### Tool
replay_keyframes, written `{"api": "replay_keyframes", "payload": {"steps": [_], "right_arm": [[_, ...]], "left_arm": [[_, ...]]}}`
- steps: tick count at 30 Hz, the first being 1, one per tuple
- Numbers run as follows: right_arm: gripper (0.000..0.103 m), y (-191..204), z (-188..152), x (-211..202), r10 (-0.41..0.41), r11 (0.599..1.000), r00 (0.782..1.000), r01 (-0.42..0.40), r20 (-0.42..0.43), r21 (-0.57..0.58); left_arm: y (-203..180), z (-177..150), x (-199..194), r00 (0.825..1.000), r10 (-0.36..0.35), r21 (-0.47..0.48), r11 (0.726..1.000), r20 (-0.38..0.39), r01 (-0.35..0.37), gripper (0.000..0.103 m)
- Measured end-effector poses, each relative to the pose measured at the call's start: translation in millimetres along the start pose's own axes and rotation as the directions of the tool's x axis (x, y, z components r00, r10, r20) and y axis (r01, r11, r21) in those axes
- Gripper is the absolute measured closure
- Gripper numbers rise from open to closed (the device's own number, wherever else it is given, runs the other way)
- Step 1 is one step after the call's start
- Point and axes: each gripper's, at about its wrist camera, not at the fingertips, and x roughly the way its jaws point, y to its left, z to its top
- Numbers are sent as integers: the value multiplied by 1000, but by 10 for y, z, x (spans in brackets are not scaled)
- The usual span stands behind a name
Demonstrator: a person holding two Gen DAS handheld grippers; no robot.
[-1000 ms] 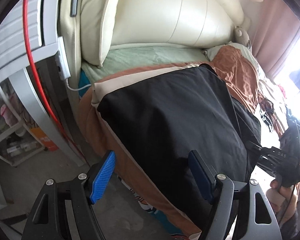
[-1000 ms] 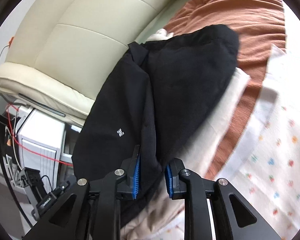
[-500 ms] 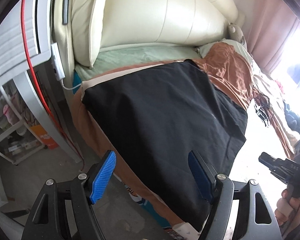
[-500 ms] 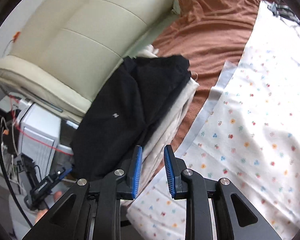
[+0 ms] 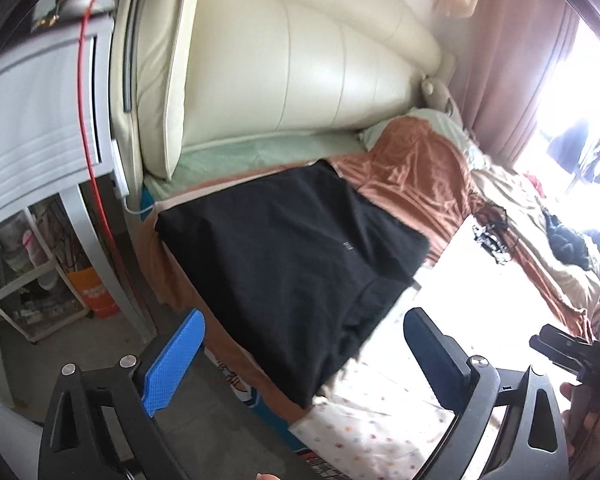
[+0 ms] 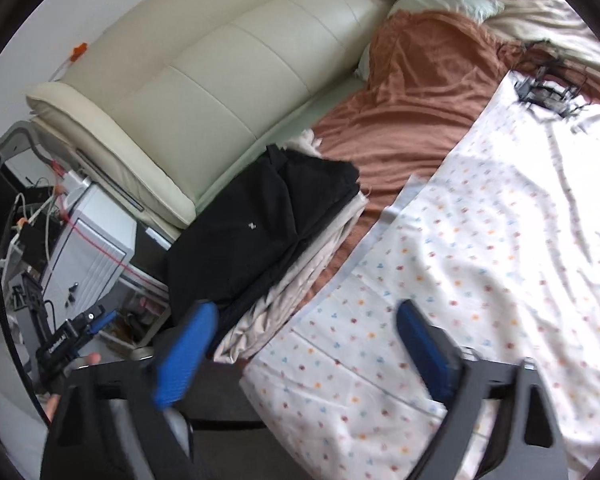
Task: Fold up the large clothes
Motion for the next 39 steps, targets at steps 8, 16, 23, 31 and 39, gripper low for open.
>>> {"api": "replay_keyframes", "payload": {"steps": [8,16,23,31,39], "right_arm": [[0,-47,-184,-750,-42,998,996,46,78,-44],[0,-14,-438,-1367,-80,992,985,94,153,-85],[0,29,-693,-1820,-111,986,973,134,204,-101],[0,95,-1049,-2348,-140,975,952,181,273,-131],[0,166,-1498,-2775,-186,951,910,261,370,-165]], "left_arm": [[-485,-122,-492,997,-37,83,996,67,31,1],[-822,-328,-963,989,-85,136,988,122,68,1],[-1056,-541,-1395,974,-132,182,978,182,98,1],[-1242,-827,-1803,954,-191,226,964,230,138,1],[-1373,-1252,-2043,944,-222,305,942,245,142,1]]}}
